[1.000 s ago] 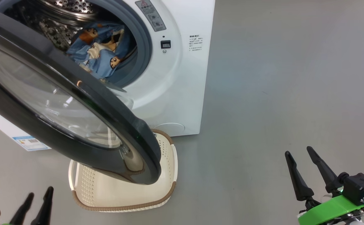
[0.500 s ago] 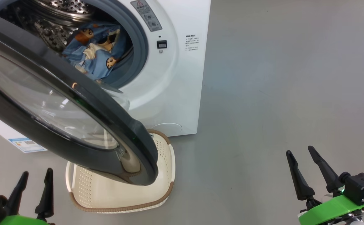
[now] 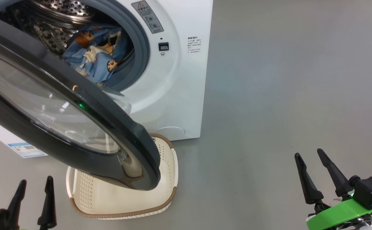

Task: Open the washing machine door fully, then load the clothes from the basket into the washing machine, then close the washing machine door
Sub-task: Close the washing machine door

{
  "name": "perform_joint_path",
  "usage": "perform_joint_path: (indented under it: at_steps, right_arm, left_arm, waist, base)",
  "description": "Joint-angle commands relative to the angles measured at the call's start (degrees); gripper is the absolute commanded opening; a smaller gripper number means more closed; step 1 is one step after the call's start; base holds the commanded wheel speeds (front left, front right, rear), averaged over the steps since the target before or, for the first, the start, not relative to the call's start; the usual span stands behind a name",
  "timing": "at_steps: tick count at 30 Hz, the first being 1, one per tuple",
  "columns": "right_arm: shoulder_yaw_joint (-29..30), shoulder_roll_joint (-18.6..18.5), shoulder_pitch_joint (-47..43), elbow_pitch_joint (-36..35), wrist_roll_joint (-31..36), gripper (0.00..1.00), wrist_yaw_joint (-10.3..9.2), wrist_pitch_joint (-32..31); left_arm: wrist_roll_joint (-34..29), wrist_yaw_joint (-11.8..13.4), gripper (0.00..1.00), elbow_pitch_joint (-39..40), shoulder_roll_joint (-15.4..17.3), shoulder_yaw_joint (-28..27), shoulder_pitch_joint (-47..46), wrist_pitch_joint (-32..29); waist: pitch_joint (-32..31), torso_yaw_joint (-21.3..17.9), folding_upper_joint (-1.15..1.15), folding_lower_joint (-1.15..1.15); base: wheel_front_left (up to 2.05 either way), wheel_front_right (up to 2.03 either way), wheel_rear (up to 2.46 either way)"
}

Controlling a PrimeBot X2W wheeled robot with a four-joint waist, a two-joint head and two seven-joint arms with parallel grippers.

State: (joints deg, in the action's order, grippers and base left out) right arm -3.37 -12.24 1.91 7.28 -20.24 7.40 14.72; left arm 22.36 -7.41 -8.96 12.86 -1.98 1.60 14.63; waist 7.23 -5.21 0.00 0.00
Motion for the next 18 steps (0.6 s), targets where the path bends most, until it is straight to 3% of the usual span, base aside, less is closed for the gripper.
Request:
perform_joint_path:
  at_steps: [1,15,16,17,18]
  right_arm:
    - [-1.11,-0.56,-0.39,-1.30,0.30,1.00,0.09,0.28]
    - [-1.31,-0.79,-0.42,-1.47,0.63,0.99,0.09,0.28]
    - [-1.45,-0.79,-0.32,-1.59,0.66,0.80,0.09,0.28]
    - [-1.67,-0.79,-0.15,-1.71,0.67,0.48,0.09,0.28]
    - [-1.89,-0.81,0.09,-1.81,0.66,0.40,0.09,0.28]
  left_arm:
    - [-0.64,-0.08,1.00,1.39,0.84,-2.65,-0.51,0.37]
    - [-1.46,-0.08,1.00,0.79,-0.79,-3.40,-0.50,0.37]
    - [-1.46,-0.08,1.00,0.86,-0.90,-3.37,-0.54,0.37]
    - [-1.49,-0.08,1.00,0.93,-0.98,-3.32,-0.60,0.37]
    - [-1.55,-0.08,1.00,1.01,-1.07,-3.29,-0.68,0.37]
  waist:
    - [-0.05,0.05,0.00,0.00]
    - [-0.68,1.18,0.00,0.00]
    - [-0.68,1.38,0.00,0.00]
    - [-0.66,1.57,0.00,0.00]
    - [-0.66,1.77,0.00,0.00]
  base:
    - [0.00,0.00,0.00]
    - [0.00,0.00,0.00]
    - [0.00,0.00,0.00]
    - [0.00,0.00,0.00]
    - [0.00,0.00,0.00]
